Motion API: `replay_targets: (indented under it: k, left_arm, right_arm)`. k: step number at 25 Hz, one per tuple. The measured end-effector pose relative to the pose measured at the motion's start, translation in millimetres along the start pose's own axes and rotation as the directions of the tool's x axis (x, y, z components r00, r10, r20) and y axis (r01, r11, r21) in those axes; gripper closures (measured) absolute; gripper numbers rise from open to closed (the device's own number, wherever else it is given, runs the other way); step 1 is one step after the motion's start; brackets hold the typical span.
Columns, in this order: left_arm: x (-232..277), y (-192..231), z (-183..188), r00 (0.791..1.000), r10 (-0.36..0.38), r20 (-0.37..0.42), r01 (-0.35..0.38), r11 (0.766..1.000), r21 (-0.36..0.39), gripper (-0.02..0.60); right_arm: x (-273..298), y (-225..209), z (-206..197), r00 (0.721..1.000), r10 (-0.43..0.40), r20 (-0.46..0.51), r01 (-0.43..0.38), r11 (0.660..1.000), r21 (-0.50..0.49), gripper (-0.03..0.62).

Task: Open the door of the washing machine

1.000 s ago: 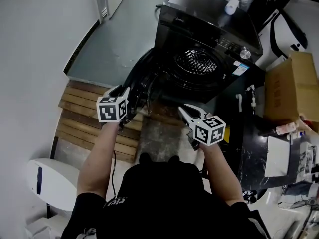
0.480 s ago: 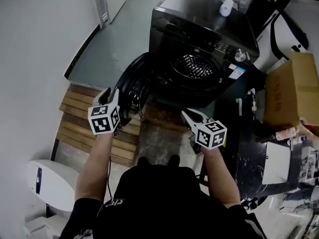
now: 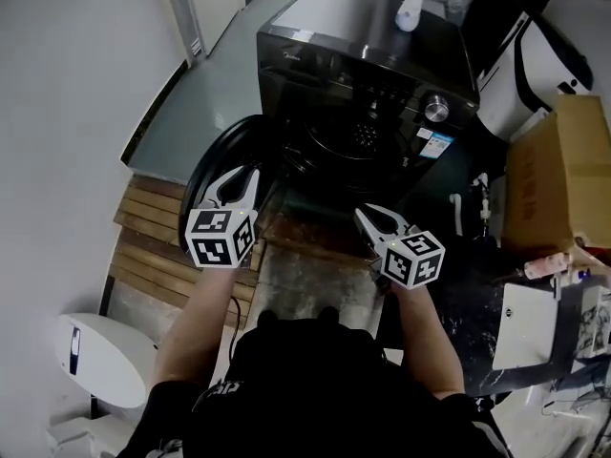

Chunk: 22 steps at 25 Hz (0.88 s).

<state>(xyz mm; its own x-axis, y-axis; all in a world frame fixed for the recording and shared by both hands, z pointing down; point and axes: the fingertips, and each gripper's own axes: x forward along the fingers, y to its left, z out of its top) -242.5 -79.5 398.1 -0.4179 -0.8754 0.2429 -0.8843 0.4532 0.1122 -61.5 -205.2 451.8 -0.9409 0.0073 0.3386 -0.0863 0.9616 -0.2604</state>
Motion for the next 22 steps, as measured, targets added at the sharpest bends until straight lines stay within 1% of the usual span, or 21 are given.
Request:
replay_targets:
  k: [3,7,9,11,13,17,20,22]
  left_arm:
    - [14,-32,5,1.000,-0.029,0.007,0.029,1.000,0.001,0.519]
    - [31,-84,6,0.996,-0.089,0.006,0.089,0.996,0.017,0.540]
    - [40,-103,10,0.994,-0.110,0.016,0.110,0.994,0.023,0.554]
    - [48,-114,19,0.992,-0.125,0.033,0.124,0.992,0.029,0.571]
    - [56,-122,29,0.988,-0.145,0.051,0.143,0.989,0.038,0.572]
    - [74,-140,41,0.976,-0.207,0.070,0.203,0.978,0.051,0.574]
    - [84,-154,45,0.964,-0.256,0.073,0.252,0.966,0.058,0.574]
    - [89,-155,45,0.959,-0.273,0.069,0.270,0.961,0.056,0.574]
  right_arm:
    - [-16,-18,8,1.000,-0.010,0.023,0.010,1.000,0.000,0.565]
    - [-35,-35,17,0.998,-0.016,0.054,0.016,1.000,0.004,0.577]
    - [-42,-45,23,0.997,-0.030,0.069,0.030,1.000,0.006,0.582]
    - [-47,-53,33,0.994,-0.055,0.091,0.054,0.999,0.009,0.593]
    - [-52,-59,46,0.989,-0.077,0.128,0.076,0.997,0.010,0.599]
    - [-59,-66,73,0.971,-0.109,0.213,0.110,0.994,0.010,0.599]
    - [-55,-73,84,0.950,-0.188,0.250,0.189,0.982,0.022,0.600]
    - [-51,-74,87,0.939,-0.223,0.263,0.230,0.973,0.002,0.600]
